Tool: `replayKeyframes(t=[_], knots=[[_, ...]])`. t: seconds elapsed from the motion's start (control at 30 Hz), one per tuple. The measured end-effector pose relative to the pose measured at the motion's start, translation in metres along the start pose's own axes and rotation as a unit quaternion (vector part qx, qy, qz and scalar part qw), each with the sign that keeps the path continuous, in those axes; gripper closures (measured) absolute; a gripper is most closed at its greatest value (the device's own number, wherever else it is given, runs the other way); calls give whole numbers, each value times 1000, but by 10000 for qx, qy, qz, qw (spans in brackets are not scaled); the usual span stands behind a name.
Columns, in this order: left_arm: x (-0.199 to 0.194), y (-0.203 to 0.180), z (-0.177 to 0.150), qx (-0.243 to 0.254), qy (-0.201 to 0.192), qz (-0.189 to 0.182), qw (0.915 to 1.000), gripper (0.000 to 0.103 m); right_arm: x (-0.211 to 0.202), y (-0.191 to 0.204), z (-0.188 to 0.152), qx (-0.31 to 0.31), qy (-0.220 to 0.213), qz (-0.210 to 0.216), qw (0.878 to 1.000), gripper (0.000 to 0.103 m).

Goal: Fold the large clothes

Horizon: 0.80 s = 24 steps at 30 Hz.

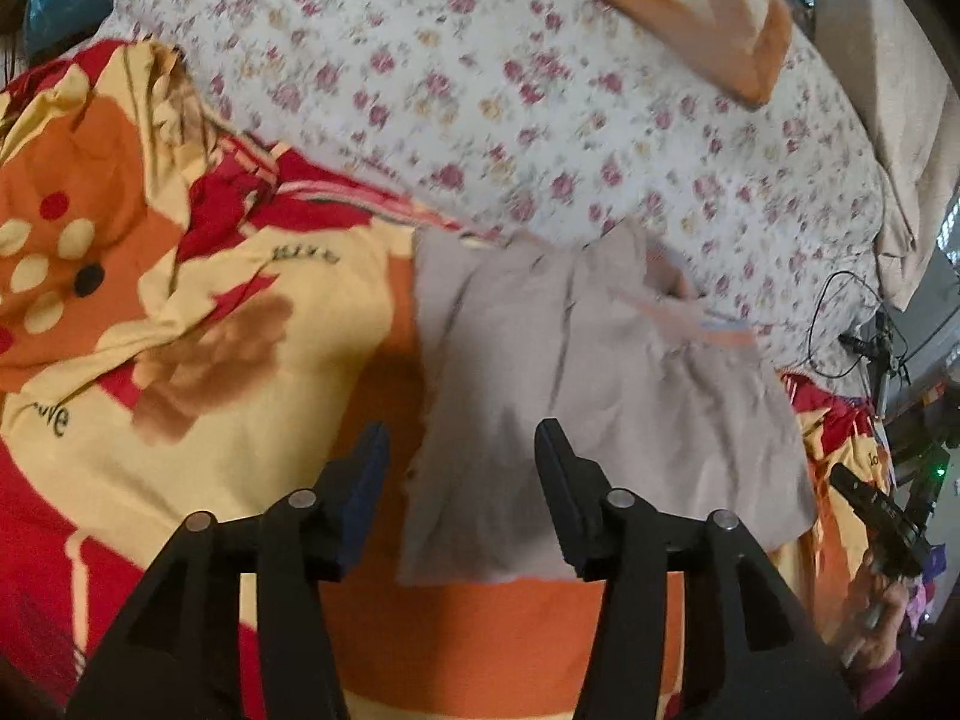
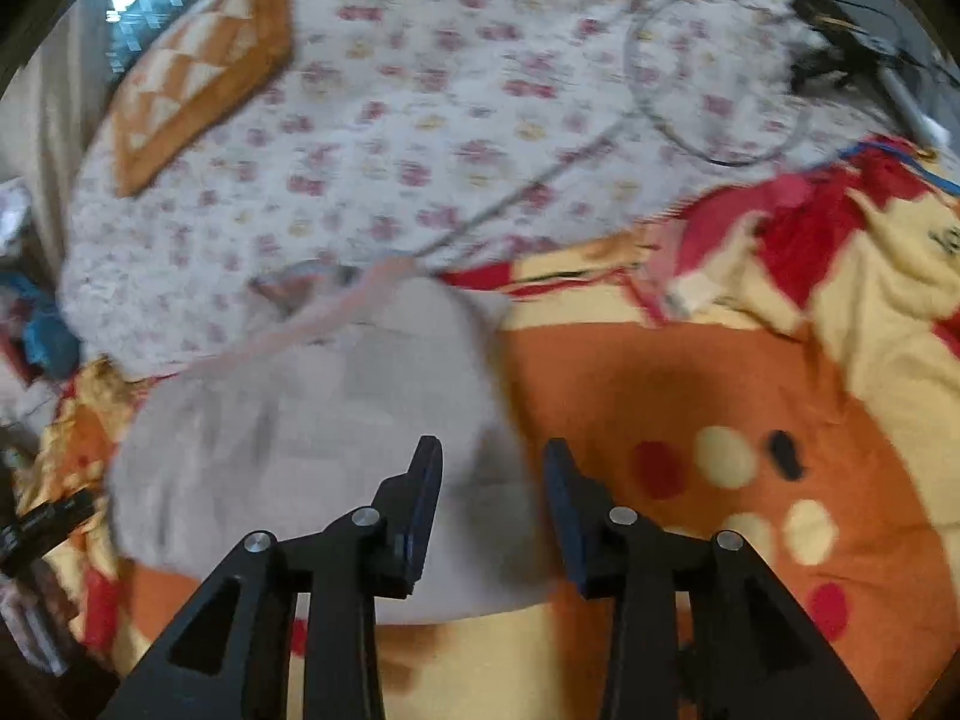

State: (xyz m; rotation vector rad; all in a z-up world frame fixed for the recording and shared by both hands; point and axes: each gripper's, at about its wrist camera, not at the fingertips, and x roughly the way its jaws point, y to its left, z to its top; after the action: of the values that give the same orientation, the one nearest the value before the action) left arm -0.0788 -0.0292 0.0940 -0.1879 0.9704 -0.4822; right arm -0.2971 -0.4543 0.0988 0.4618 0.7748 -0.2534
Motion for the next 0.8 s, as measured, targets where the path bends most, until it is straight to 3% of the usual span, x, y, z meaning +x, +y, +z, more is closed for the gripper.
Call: replayKeyframes(t=[0.1,0.23,0.33,0.4,0.43,0.47,0.57,0.7,0.8], knots=[[9,-19,3,213,-51,-34,9998,45,11,48,2,-491,187,301,9982,66],[27,-35,1,469,-8,229,9986,40,48,117,2,-911,351,602,9934,67],[47,-39,-3,716,178,789,9942,40,87,146,0,-1001,494,372,9931,68],[60,-37,-6,881,390,1221,9878,40,114,153,-4,-1086,597,-86,9922,68],[63,-34,-6,849,458,1234,9877,40,132,151,-9,-1087,831,-436,9896,69],[64,-31,-5,753,509,1158,9891,40,138,148,-12,-1054,928,-489,9889,69],[61,-27,-2,473,514,908,9934,40,131,149,-16,-1116,869,-463,9889,68],[49,-33,1,497,274,909,9942,40,109,150,-14,-1142,837,-391,9892,65],[40,-31,2,392,178,687,9967,40,94,149,-14,-1089,739,-262,9910,61]])
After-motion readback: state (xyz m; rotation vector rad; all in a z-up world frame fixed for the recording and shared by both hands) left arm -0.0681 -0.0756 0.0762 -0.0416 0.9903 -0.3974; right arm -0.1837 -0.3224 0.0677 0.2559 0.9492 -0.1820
